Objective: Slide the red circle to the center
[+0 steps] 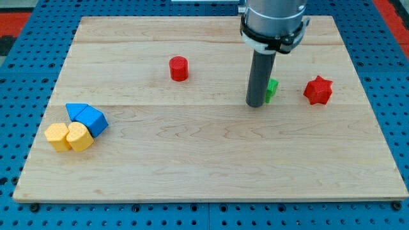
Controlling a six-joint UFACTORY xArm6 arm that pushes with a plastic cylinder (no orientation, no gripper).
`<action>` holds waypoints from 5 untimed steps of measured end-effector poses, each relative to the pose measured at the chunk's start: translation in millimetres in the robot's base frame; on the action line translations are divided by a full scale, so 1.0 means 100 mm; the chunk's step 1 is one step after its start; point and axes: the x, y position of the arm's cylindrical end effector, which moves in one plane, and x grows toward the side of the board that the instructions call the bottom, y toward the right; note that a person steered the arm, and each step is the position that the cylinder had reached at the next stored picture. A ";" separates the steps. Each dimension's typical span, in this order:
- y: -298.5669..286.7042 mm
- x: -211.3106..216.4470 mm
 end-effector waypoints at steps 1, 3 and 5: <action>0.00 0.09; -1.17 0.16; -2.06 -0.64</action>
